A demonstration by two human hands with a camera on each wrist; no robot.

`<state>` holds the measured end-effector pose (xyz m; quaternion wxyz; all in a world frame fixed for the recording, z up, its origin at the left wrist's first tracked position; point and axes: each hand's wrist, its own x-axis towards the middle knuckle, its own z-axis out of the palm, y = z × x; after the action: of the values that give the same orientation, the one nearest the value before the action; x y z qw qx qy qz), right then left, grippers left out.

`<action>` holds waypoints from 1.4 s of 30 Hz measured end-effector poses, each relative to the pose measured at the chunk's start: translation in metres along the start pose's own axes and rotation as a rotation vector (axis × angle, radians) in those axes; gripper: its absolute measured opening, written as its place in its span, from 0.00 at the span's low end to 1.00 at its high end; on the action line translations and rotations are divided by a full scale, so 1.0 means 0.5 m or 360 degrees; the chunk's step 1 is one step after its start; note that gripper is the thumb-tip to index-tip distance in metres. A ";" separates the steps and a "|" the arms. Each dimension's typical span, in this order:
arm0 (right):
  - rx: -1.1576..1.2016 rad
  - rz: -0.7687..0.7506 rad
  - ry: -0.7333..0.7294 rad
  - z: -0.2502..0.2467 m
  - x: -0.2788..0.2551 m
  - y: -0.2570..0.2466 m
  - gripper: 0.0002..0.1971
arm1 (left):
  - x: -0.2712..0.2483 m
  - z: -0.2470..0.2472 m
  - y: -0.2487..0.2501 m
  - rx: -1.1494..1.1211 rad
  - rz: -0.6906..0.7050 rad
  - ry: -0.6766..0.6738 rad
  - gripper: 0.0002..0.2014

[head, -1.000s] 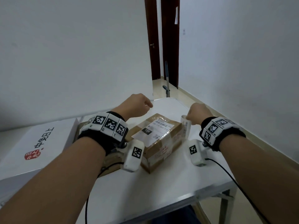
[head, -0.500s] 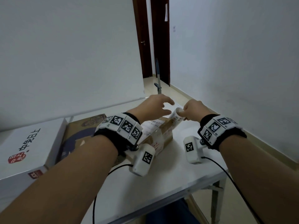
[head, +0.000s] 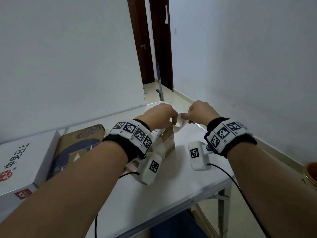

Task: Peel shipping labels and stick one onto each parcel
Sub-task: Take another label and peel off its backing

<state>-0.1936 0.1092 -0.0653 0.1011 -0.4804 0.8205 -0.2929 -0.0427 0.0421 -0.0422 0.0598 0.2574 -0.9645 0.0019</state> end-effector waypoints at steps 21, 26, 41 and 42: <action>0.0569 0.0079 0.0487 -0.018 -0.024 -0.011 0.19 | 0.008 0.023 -0.007 -0.0177 -0.0132 0.0117 0.11; 0.0683 0.0084 0.0400 -0.011 -0.028 -0.025 0.21 | -0.011 0.003 -0.014 -0.0198 -0.0120 0.0164 0.12; 0.1198 -0.0077 -0.0105 0.063 -0.034 -0.189 0.11 | -0.166 -0.091 -0.081 -0.0461 -0.0083 0.0619 0.19; 0.1222 -0.0087 -0.0170 0.072 -0.038 -0.206 0.12 | -0.177 -0.091 -0.092 -0.0460 -0.0115 0.0632 0.19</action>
<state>-0.0926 0.0739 -0.0369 0.3083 -0.4439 0.6316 -0.5559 0.0615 0.0478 -0.0086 0.2844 0.2752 -0.9142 -0.0878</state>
